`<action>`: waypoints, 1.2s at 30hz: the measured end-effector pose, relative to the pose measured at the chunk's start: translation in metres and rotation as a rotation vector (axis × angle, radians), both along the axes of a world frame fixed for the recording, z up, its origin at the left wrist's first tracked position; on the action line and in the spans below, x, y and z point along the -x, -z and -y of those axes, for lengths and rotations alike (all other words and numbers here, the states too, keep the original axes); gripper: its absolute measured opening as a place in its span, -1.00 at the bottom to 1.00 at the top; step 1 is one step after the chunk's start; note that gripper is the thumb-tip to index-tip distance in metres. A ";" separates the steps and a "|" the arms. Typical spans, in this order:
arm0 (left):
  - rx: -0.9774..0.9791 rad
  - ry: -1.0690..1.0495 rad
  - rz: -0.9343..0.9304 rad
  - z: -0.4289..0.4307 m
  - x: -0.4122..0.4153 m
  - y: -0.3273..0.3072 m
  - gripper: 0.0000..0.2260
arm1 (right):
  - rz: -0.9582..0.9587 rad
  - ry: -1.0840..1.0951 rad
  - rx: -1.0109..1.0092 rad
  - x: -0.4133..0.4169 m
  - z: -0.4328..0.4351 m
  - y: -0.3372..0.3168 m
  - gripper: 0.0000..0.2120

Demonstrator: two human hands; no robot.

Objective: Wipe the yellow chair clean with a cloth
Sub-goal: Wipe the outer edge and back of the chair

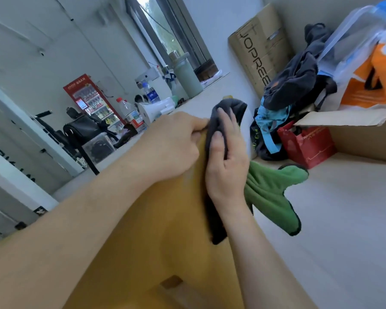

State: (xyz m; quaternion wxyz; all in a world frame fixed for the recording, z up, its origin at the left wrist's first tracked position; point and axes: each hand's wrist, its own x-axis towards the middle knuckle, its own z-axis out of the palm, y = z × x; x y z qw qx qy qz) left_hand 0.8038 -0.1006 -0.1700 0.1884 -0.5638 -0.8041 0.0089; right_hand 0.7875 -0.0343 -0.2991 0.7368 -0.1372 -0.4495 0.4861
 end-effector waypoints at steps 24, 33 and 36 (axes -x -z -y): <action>-0.177 0.107 0.062 0.020 0.006 0.014 -0.82 | 0.110 -0.022 -0.029 -0.017 0.038 -0.013 -0.58; -0.174 0.124 0.025 0.044 0.002 0.016 -0.74 | 0.157 -0.046 0.110 -0.012 0.045 0.007 -0.51; -0.184 0.134 -0.011 0.046 0.004 0.019 -0.65 | 0.164 0.109 -0.103 -0.012 0.065 0.002 -0.55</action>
